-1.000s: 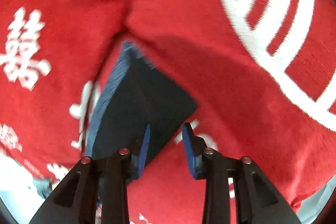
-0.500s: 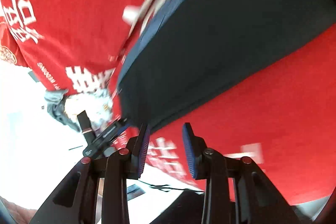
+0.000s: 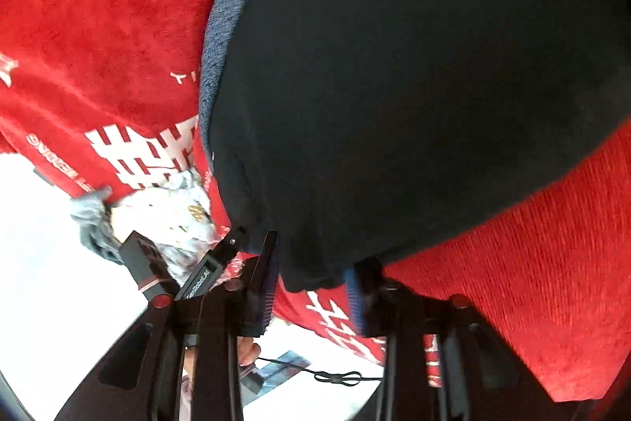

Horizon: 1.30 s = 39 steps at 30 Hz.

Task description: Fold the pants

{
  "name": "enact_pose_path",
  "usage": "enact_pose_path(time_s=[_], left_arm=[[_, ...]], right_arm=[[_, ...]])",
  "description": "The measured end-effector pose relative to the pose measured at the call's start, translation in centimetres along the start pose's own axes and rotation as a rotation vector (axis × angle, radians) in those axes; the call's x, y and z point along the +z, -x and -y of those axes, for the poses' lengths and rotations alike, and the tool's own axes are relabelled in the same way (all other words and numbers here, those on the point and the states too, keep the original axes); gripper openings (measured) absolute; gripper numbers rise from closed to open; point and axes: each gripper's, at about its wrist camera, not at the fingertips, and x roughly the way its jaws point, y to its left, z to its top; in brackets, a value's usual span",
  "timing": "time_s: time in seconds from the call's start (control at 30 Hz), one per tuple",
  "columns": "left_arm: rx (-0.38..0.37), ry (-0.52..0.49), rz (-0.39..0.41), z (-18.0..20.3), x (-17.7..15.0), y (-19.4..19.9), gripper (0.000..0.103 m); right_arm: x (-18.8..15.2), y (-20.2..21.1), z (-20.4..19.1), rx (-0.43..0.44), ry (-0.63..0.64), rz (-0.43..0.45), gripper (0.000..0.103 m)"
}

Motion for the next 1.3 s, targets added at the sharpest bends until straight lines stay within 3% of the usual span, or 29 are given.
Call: enact_pose_path(time_s=[0.1,0.2,0.27,0.37,0.4,0.47,0.57,0.63,0.73,0.77,0.83,0.97,1.07,1.17,1.3], left_arm=[[-0.013,-0.008,0.01,-0.4,-1.1,0.2,0.084],[0.002,-0.034,0.02,-0.5,-2.1,0.4,0.084],[0.009,-0.035,0.011,-0.7,-2.1,0.4,0.084],[0.016,-0.036,-0.003,0.1,-1.3,1.0,0.084],[0.006,-0.042,0.004,0.4,-1.2,1.5,0.084],[-0.019,-0.059,0.034,1.8,-0.7,2.5,0.084],[-0.054,-0.109,0.063,4.8,-0.1,3.1,0.084],[-0.063,-0.157,0.051,7.6,0.0,2.4,0.084],[-0.042,-0.233,-0.001,10.1,-0.8,0.4,0.084],[-0.003,-0.27,0.007,10.8,-1.5,0.1,0.084],[0.018,-0.339,0.053,11.4,-2.8,0.4,0.084],[-0.057,-0.257,0.012,8.9,-2.6,1.2,0.084],[-0.052,-0.153,0.059,5.6,-1.1,2.5,0.084],[-0.023,-0.04,0.097,0.9,0.8,2.9,0.084],[0.015,0.031,0.057,-3.7,1.1,1.0,0.084]], right_arm=[[-0.5,0.7,-2.2,-0.053,0.097,0.012,0.011],[-1.5,-0.6,-1.3,-0.204,0.125,-0.02,0.01],[-1.8,-0.7,-0.3,-0.197,0.094,-0.026,0.01],[-2.3,1.6,0.0,-0.198,0.058,-0.033,0.025],[-2.3,2.9,-0.5,-0.209,0.089,-0.017,0.025],[-2.1,5.3,-1.7,-0.25,0.175,0.045,0.025],[-0.2,8.3,-3.8,-0.379,0.303,0.153,0.025],[1.4,8.2,-3.7,-0.453,0.332,0.156,0.025],[1.8,5.8,-1.6,-0.567,0.34,0.078,0.025],[1.0,6.1,-1.6,-0.559,0.367,0.123,0.025],[0.3,5.8,-1.9,-0.583,0.386,0.092,0.025],[-0.4,5.1,-2.2,-0.559,0.371,-0.013,0.025],[0.8,4.3,-7.4,-0.507,0.52,-0.011,0.025],[2.8,1.5,-12.8,-0.417,0.633,-0.043,0.056],[5.7,-7.1,-20.5,-0.342,0.799,-0.169,0.057]])
